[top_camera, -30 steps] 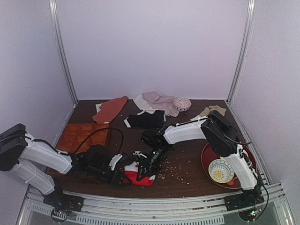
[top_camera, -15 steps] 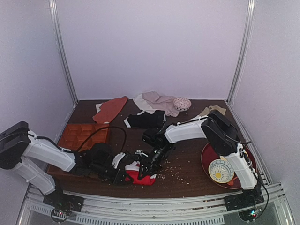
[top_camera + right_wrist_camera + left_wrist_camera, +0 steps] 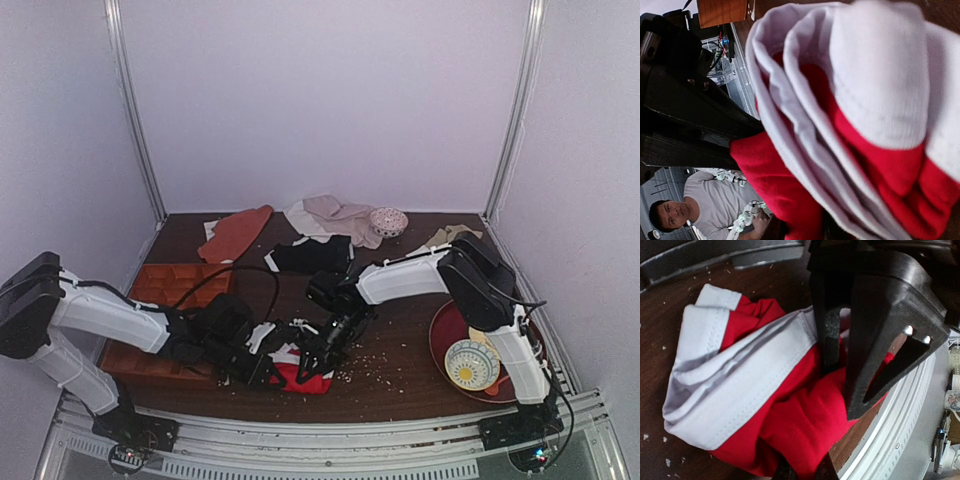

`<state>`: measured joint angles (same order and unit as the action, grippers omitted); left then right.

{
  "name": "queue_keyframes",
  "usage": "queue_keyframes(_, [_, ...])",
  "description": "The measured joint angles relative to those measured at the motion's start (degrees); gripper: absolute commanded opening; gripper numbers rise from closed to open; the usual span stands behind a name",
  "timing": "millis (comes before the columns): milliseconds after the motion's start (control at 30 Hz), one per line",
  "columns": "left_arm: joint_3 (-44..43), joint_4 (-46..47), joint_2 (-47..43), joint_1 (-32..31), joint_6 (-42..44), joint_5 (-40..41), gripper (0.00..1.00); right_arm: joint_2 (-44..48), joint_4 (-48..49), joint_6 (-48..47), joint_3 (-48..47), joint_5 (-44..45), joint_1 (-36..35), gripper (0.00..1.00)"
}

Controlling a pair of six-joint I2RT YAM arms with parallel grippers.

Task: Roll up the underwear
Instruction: Roll the underwear at the center of the board.

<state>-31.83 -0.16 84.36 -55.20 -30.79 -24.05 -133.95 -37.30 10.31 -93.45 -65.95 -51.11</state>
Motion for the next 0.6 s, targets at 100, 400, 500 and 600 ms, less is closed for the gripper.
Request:
queue_keyframes(100, [-1.2,-1.99,0.44,0.02,-0.04,-0.59,0.0,2.43,2.78,0.04,2.43,2.93,-0.24,0.18])
queue_keyframes(400, [-3.43,-4.2,2.14,0.13,-0.66,-2.25,0.0,8.66,9.84,0.68,9.05,10.64,-1.22,0.29])
queue_keyframes(500, [-3.54,-4.11,2.34,0.13,-1.07,-2.8,0.0,10.56,11.96,1.09,11.19,12.81,-1.36,0.33])
queue_keyframes(600, [-3.54,-4.04,2.34,0.13,-1.46,-3.15,0.0,12.57,13.73,1.73,13.18,15.13,-1.46,0.35])
